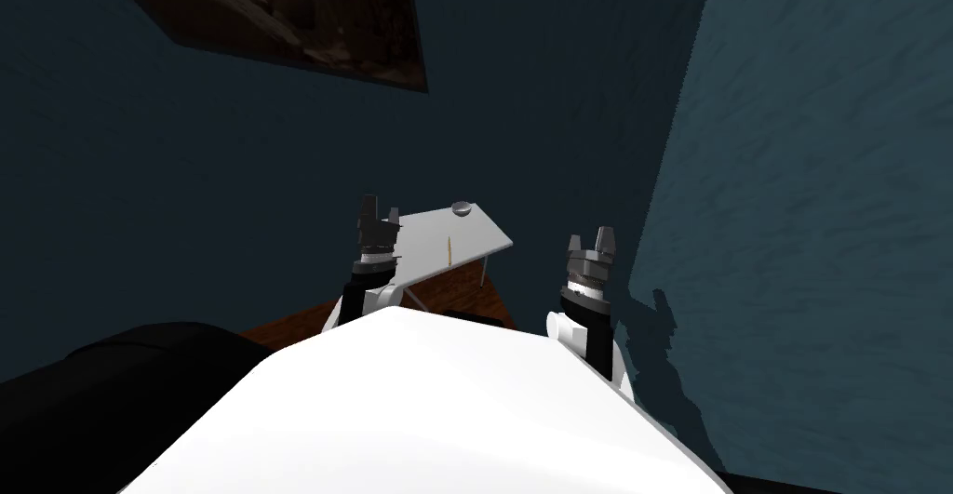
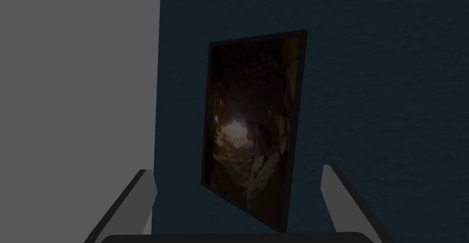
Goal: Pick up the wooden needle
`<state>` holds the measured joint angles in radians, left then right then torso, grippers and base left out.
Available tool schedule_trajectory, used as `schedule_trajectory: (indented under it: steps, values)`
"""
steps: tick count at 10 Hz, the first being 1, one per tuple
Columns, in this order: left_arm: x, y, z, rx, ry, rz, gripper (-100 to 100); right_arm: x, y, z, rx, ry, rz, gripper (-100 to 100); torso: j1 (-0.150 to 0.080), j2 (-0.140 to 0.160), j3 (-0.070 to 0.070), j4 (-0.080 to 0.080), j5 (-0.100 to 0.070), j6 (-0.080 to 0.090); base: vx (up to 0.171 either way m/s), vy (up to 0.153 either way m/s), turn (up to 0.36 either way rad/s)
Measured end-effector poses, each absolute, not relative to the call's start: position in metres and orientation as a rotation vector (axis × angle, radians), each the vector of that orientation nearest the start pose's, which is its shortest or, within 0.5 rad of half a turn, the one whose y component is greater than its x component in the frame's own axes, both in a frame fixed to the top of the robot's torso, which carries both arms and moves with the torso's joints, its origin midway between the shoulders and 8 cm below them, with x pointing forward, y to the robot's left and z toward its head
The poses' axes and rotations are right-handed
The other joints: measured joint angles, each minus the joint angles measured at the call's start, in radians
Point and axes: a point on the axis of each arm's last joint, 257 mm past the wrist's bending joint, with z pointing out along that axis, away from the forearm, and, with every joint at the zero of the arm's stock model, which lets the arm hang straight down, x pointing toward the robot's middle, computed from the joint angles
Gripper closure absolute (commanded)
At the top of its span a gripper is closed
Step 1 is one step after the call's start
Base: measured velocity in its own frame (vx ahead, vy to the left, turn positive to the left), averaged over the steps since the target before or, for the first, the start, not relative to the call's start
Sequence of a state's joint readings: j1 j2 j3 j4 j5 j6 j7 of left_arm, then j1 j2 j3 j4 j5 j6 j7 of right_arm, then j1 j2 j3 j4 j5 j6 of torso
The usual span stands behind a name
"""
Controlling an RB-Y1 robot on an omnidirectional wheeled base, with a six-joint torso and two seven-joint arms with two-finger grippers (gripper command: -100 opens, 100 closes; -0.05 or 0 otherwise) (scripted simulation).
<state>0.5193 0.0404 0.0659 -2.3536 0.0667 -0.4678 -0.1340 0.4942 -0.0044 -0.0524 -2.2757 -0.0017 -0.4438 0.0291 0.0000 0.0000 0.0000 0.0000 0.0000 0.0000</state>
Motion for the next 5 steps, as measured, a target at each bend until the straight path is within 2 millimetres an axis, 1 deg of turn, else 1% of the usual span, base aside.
schedule_trajectory:
  steps: [2, 4, 5]
  values:
    - [0.329, 0.306, 0.042, -0.594, 0.658, -1.158, -100, 0.351, -0.299, 0.015, 0.683, 0.654, 1.213, 0, -0.001, 0.003, 0.002, 0.001, 0.0, 0.0, -0.054, -0.029, -0.129]
    - [0.331, 0.315, 0.033, -0.616, 0.702, -1.157, -100, 0.351, -0.299, 0.015, 0.683, 0.654, 1.213, 0, -0.003, 0.004, 0.002, 0.001, -0.001, 0.0, -0.059, -0.054, -0.131]
    - [0.335, 0.32, 0.026, -0.632, 0.726, -1.155, -100, 0.351, -0.299, 0.015, 0.683, 0.654, 1.213, 0, -0.003, 0.004, 0.002, 0.001, -0.001, 0.0, -0.061, -0.058, -0.186]
